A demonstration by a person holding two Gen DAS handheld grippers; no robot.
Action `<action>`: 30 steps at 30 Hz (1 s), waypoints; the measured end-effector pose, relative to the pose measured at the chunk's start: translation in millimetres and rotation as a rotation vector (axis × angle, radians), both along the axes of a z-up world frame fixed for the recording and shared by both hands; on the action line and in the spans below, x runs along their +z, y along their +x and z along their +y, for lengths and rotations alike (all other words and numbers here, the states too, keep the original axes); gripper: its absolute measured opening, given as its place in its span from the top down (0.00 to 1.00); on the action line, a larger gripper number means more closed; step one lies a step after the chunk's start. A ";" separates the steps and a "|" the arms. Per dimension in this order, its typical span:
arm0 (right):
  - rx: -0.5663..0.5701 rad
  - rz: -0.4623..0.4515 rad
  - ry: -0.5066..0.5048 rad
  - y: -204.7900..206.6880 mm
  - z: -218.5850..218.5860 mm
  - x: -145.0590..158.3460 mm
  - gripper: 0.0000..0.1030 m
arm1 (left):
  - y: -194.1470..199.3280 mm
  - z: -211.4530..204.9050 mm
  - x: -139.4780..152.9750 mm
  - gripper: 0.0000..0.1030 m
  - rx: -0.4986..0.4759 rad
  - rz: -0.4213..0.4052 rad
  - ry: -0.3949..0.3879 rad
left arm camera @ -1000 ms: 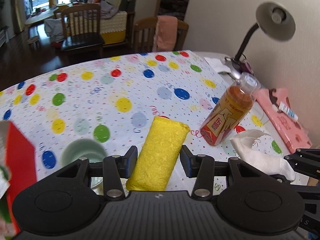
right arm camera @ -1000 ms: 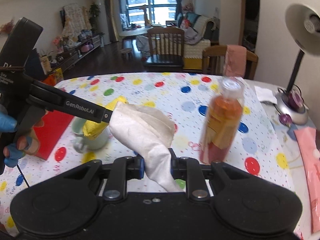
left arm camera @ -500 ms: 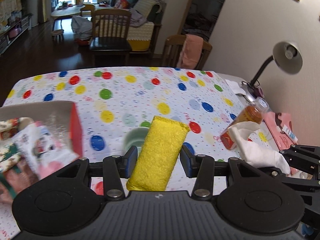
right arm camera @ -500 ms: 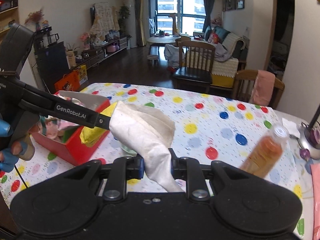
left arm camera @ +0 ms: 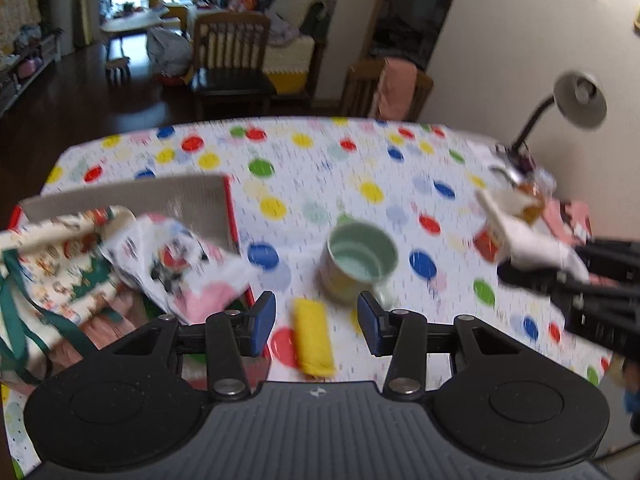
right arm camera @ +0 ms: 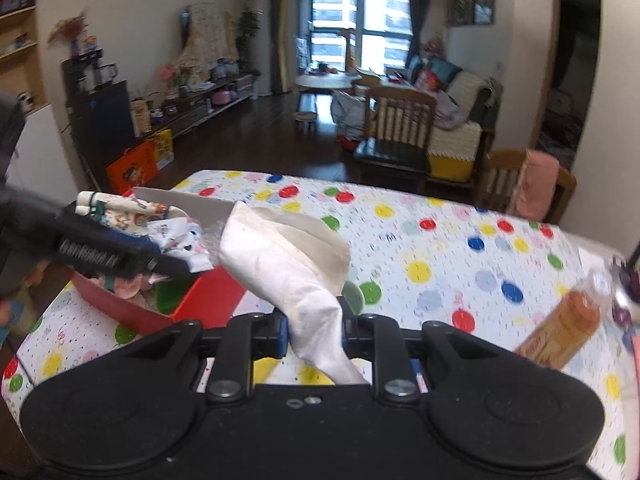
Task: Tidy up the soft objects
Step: 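Lift and carry the yellow sponge and white tissue over the red box with both grippers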
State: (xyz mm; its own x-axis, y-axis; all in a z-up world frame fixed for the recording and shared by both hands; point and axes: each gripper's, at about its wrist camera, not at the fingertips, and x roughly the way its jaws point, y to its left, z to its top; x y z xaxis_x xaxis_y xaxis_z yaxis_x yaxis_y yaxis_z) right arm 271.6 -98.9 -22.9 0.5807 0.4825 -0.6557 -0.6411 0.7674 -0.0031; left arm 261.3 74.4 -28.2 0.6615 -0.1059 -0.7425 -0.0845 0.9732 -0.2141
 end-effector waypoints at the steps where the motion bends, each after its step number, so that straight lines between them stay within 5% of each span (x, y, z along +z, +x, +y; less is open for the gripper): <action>1: -0.012 0.007 -0.005 -1.4 -1.7 -2.4 0.80 | -0.4 -2.1 -6.1 0.57 -0.013 0.013 0.001; 7: -0.046 0.042 -0.027 2.2 -16.8 -15.5 0.80 | 6.3 -25.6 -35.8 0.56 -0.060 0.060 0.025; 12: -0.043 0.055 -0.027 6.5 -31.6 -19.2 0.79 | 16.6 -56.0 -58.7 0.31 -0.066 0.068 0.036; 30: 0.061 0.139 -0.050 41.1 -58.3 -49.1 0.79 | 27.1 -79.5 -142.3 0.30 0.243 0.061 0.133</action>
